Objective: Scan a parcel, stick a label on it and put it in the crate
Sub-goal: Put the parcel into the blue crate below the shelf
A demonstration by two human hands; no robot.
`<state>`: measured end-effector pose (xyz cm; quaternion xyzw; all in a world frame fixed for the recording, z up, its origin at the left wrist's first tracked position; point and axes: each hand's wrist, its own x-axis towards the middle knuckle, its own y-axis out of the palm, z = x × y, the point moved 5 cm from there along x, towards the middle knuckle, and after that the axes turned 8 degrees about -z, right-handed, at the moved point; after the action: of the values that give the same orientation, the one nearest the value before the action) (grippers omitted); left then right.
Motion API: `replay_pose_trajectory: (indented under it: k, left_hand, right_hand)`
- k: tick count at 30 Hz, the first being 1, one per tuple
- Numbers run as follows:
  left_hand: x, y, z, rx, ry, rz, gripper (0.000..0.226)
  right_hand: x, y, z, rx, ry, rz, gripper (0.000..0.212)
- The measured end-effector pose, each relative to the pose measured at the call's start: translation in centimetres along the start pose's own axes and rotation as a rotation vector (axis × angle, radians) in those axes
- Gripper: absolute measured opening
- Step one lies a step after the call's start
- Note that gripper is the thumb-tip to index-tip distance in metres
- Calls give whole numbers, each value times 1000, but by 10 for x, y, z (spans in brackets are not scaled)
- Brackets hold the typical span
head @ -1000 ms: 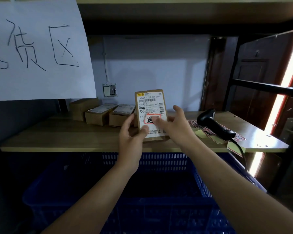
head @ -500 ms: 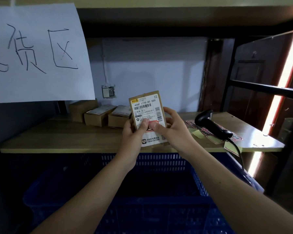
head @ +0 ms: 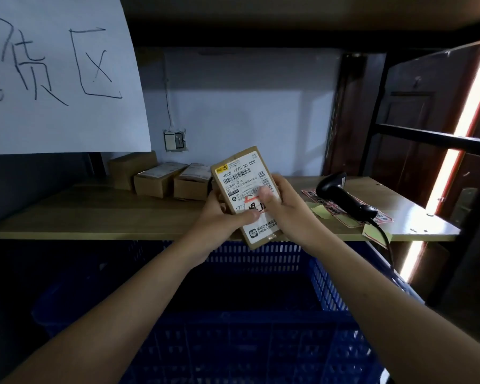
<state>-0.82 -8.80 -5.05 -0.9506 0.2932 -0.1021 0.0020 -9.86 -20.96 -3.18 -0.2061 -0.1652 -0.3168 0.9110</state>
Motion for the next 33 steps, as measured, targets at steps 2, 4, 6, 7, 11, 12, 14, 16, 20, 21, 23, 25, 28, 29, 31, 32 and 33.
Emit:
replay_pose_trajectory:
  k: [2,4,6,7,11,12,14,16,20,21,23,25,28,29,31,32,33]
  left_hand:
    - [0,-7,-1,2,17,49,53]
    - [3,-21,-3,-5,39,22,58]
    - [4,-32,-7,98,86,26,59]
    - [3,-35,-9,189,119,54,57]
    - [1,-44,-6,481,157,144,62]
    - [1,-46,-4,541,150,189,70]
    - [-1,-46,4,653,105,296,87]
    - [-9,-44,14,819,36,389,81]
    - [-15,-37,43,1090,-25,437,56]
    - [-15,-34,51,1105,-39,463,56]
    - [-14,-29,72,1128,-82,527,56]
    - [-13,-22,91,1159,-105,583,49]
    - [-5,-14,111,1228,-192,644,46]
    - [-1,-14,114,1251,-206,650,44]
    - [6,-18,112,1280,-175,617,44]
    - [8,-21,107,1277,-142,589,45]
    - [8,-23,101,1248,-111,559,43]
  right_hand:
    - [-4,-5,2,-87,-48,100,64]
    - [-6,-9,7,-189,-104,154,70]
    - [-8,-10,10,-279,-137,177,71]
    - [-9,-10,9,-314,-147,192,71]
    - [-17,-6,10,-480,-176,260,66]
    - [-19,-5,10,-493,-167,273,64]
    - [-23,2,7,-515,-159,337,59]
    - [-29,14,-3,-566,-163,434,59]
    - [-40,34,-30,-714,-122,583,64]
    - [-41,41,-39,-757,-120,618,65]
    - [-41,54,-57,-842,-118,681,68]
    - [-38,66,-79,-915,-97,732,72]
    - [-33,83,-104,-1001,-113,799,74]
    - [-30,86,-112,-1015,-114,807,73]
    - [-25,89,-119,-1029,-90,797,65]
    - [-21,87,-121,-1028,-77,772,60]
    - [-18,85,-120,-1019,-63,740,58]
